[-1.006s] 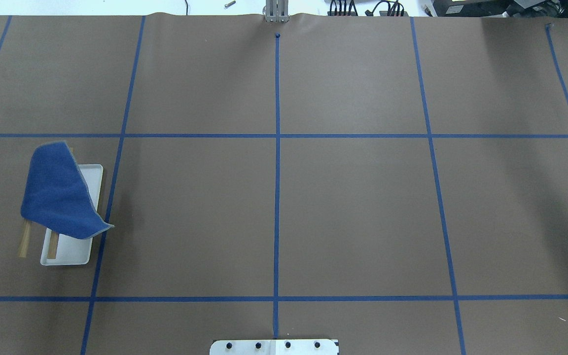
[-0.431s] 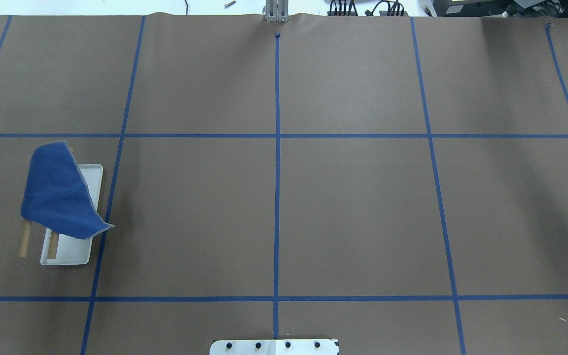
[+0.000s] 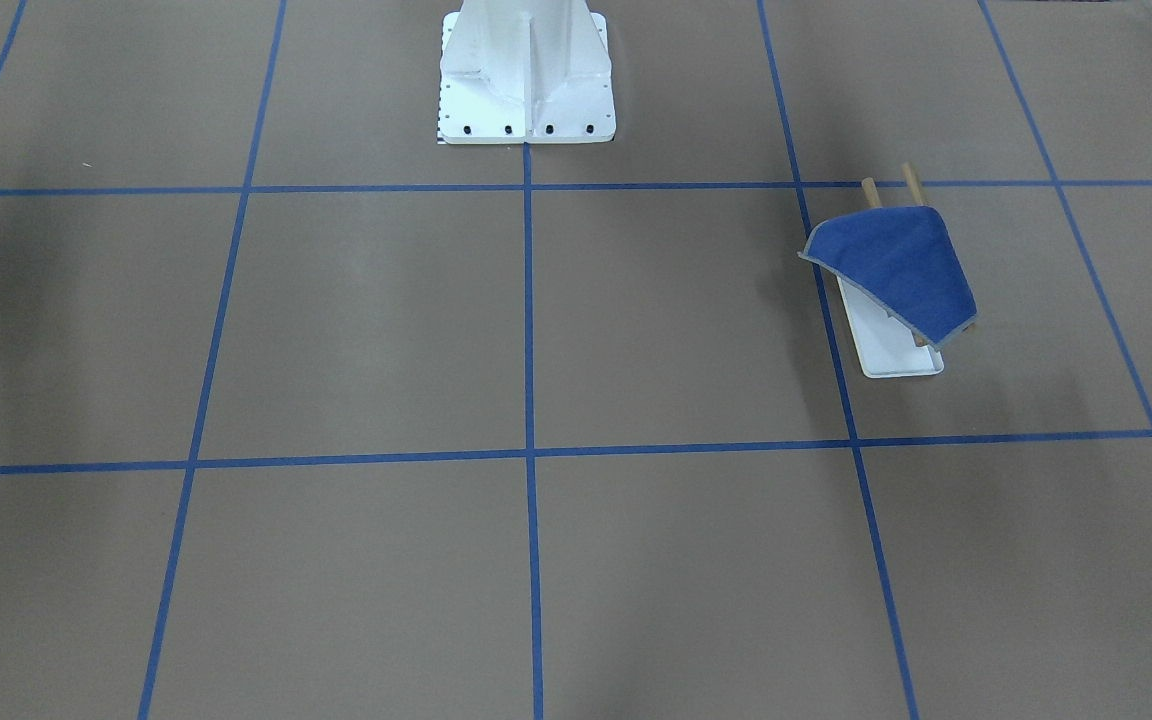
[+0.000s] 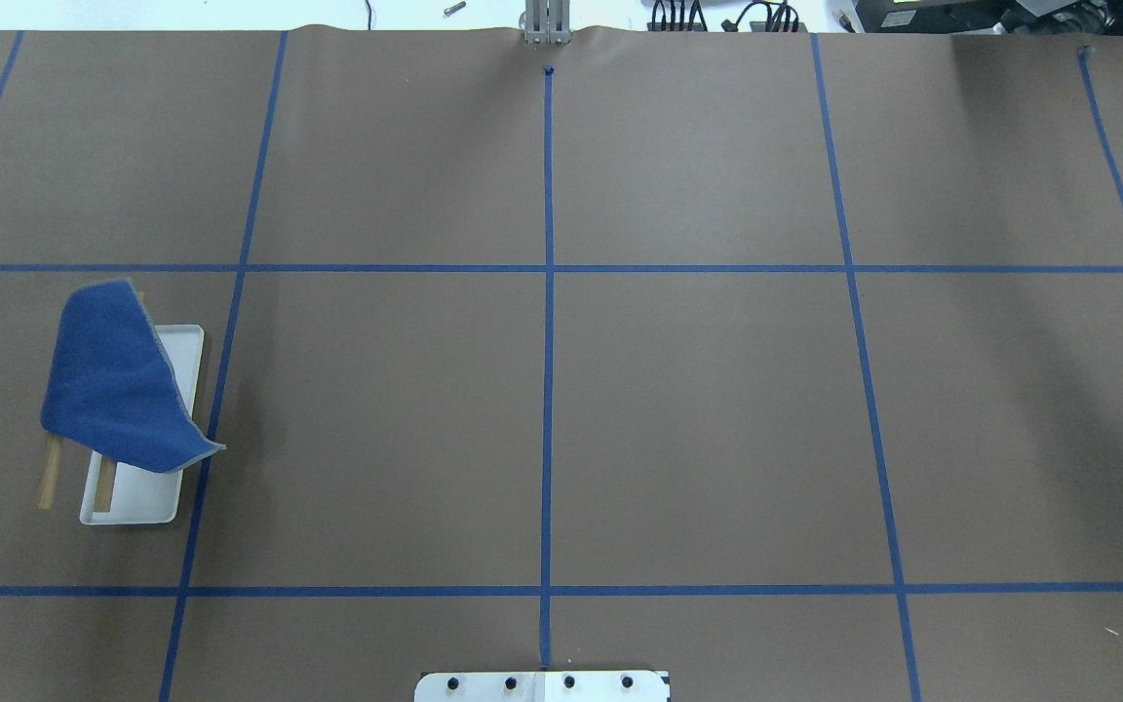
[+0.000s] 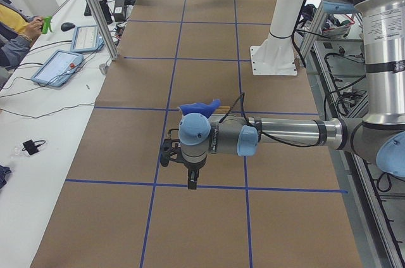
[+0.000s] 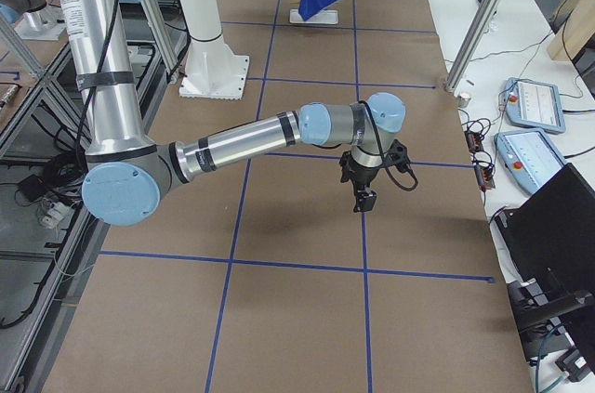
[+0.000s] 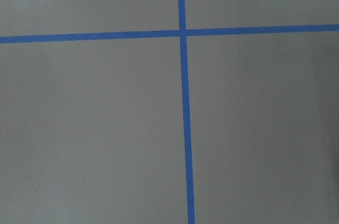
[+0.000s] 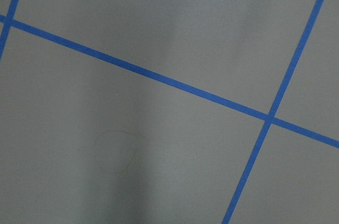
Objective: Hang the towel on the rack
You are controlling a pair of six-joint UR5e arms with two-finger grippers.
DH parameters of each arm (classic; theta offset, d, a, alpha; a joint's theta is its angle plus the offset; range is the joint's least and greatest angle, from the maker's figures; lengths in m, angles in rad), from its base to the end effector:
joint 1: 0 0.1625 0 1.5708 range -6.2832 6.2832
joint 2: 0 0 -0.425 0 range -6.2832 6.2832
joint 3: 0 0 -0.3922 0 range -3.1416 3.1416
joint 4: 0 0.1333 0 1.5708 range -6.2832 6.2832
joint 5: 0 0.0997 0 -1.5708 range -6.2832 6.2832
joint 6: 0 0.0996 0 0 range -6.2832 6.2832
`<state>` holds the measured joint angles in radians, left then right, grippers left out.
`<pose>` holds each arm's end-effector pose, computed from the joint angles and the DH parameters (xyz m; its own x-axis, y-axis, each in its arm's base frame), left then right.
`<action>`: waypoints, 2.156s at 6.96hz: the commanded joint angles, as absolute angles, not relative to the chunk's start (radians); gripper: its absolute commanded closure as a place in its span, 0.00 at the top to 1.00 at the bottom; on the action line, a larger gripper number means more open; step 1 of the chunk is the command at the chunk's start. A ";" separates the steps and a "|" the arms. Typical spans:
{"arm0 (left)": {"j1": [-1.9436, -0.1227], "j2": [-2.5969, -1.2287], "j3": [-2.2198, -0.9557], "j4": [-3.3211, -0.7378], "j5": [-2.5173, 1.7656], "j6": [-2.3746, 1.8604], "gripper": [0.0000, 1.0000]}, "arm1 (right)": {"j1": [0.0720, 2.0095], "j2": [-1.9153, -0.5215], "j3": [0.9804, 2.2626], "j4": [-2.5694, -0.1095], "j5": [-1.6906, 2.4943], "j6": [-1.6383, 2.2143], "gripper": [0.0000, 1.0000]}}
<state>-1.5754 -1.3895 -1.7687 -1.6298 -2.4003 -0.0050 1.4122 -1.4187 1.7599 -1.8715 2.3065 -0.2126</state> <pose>-0.0618 -0.4197 0.6336 0.6755 0.0476 -0.7359 0.0080 0.9974 0.0719 -0.0191 -0.5404 0.5211 0.6781 -0.3489 0.6469 0.3078 0.9341 0.1811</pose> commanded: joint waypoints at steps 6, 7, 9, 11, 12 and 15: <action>-1.575 -1.417 -1.767 -1.663 -2.421 -0.011 0.99 | 1.393 -1.425 1.818 -1.881 2.335 -0.170 1.00; -1.575 -1.417 -1.767 -1.663 -2.421 -0.011 0.99 | 1.393 -1.425 1.818 -1.881 2.342 -0.167 1.00; -1.575 -1.419 -1.775 -1.687 -2.421 -0.009 0.99 | 1.391 -1.422 1.818 -1.879 2.347 -0.167 1.00; -1.574 -1.422 -1.776 -1.721 -2.421 -0.009 0.99 | 1.391 -1.422 1.819 -1.868 2.347 -0.112 1.00; -1.574 -1.424 -1.776 -1.721 -2.421 -0.009 0.99 | 1.390 -1.422 1.818 -1.868 2.347 -0.109 1.00; -1.574 -1.424 -1.776 -1.726 -2.421 -0.009 0.99 | 1.388 -1.424 1.815 -1.868 2.347 -0.109 1.00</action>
<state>-1.5739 -1.4234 -1.7763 -1.7237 -2.4206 -0.0092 1.3889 -1.4233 1.8151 -1.8685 2.3470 -0.1090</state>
